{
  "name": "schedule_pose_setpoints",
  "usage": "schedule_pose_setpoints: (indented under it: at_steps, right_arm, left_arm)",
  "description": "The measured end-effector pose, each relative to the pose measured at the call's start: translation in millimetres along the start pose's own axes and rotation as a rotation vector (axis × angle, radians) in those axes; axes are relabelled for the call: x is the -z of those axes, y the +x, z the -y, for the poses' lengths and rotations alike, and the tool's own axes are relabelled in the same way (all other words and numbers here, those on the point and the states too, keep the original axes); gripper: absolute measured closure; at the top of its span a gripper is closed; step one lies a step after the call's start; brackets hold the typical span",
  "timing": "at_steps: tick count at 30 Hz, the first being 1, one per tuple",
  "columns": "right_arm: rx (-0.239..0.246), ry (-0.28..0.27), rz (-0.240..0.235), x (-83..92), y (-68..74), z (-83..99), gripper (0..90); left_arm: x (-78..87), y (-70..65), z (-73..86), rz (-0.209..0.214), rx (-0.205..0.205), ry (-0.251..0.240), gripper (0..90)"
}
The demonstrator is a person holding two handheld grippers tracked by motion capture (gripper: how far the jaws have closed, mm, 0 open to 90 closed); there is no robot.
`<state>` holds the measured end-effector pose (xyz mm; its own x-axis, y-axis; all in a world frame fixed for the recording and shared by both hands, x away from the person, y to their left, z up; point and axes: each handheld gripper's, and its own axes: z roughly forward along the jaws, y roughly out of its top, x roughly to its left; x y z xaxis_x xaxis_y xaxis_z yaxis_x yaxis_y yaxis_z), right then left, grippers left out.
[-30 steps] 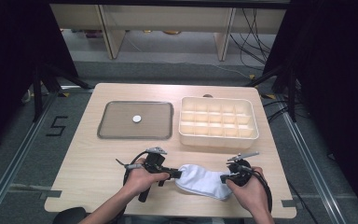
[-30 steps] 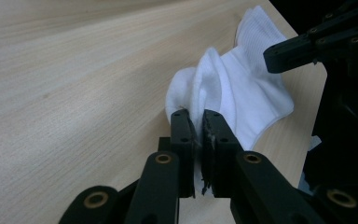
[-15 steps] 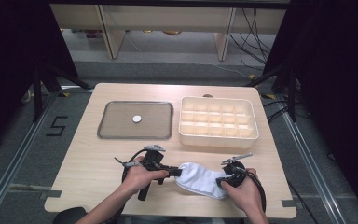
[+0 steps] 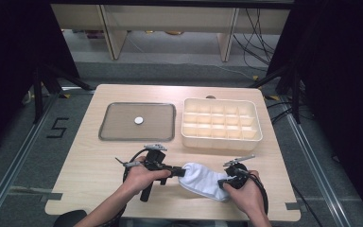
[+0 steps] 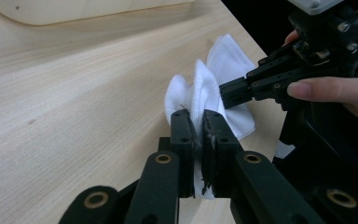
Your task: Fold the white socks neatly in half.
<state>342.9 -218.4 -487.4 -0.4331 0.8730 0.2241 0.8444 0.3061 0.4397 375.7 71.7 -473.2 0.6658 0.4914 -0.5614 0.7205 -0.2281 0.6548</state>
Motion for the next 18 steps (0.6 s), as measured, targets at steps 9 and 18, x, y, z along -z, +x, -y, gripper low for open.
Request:
schedule_pose_setpoints:
  at_steps: [9,18]
  right_arm:
    - [0.005,-0.01,0.006,-2.1,0.4,0.1,90.0]
    - [-0.013,-0.011,-0.002,-2.5,1.7,-0.9,90.0]
  left_arm:
    - [1.8,2.4,-6.2,0.045,-0.039,-0.014,83.3]
    - [4.7,-1.3,-10.2,0.055,-0.004,-0.022,83.4]
